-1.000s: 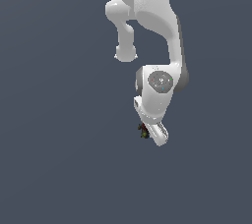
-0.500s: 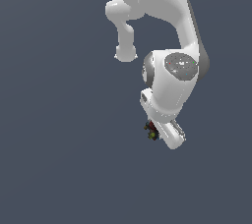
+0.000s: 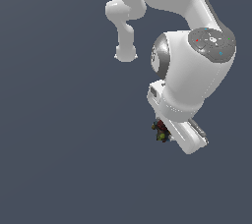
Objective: Pick up the object and move it to a goal position.
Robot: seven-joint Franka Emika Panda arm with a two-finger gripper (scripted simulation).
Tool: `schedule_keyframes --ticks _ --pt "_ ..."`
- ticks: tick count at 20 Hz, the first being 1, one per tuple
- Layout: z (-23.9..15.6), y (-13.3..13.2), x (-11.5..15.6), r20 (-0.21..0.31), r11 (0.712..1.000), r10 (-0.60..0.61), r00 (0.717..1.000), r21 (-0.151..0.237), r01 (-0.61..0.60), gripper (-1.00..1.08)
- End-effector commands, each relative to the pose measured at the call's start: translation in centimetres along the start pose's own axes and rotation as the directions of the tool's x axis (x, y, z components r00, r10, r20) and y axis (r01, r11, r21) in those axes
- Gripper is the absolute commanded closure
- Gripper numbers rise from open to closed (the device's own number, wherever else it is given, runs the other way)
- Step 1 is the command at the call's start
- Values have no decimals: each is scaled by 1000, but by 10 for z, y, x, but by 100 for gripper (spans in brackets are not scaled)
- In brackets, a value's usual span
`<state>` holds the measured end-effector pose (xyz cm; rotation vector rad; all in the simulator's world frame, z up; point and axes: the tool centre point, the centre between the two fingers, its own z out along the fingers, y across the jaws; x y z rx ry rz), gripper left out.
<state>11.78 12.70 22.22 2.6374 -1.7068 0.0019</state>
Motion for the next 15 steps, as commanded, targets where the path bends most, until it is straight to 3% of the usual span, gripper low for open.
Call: schedule_keyframes --ticks 1,15 --pt "-11 -6 0 0 1000 0 1000 0 0 108" --pt "-31 -18 0 1 1000 0 1000 -1 0 108"
